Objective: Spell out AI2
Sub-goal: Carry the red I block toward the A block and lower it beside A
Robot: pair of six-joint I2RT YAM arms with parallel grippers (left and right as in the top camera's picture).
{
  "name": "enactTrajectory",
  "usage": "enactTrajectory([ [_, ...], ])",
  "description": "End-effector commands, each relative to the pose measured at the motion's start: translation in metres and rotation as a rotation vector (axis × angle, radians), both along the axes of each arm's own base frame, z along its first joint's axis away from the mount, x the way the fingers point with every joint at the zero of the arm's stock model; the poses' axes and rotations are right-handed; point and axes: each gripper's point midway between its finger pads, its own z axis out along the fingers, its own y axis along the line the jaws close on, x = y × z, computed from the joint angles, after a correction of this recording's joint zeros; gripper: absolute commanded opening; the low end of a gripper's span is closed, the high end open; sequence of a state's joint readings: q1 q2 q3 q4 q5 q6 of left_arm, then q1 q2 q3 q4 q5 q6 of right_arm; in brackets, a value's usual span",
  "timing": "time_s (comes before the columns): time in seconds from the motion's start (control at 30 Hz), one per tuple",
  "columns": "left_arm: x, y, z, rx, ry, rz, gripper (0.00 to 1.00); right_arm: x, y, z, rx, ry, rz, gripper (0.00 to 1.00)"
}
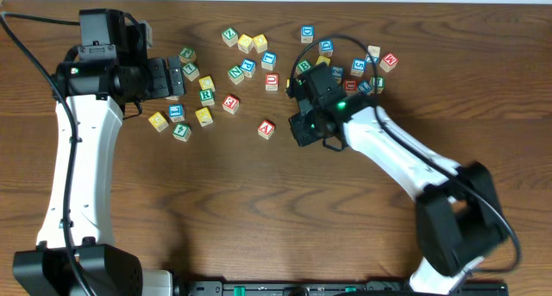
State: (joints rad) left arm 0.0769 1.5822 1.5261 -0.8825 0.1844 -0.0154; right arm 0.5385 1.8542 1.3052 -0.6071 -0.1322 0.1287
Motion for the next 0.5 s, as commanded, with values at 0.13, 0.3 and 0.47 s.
enactTrajectory([
  [0.13,-0.001,0.001,-0.001,0.001,0.004,0.003,1.0,0.009,0.012,-0.027,0.016,0.002,0.015,0.22],
  [0.3,-0.001,0.001,-0.001,0.001,0.004,0.003,1.0,0.011,0.011,-0.037,-0.011,-0.005,0.038,0.24],
  [0.47,-0.001,0.001,-0.001,0.001,0.004,0.003,1.0,0.013,0.011,-0.041,-0.01,-0.006,0.036,0.28],
])
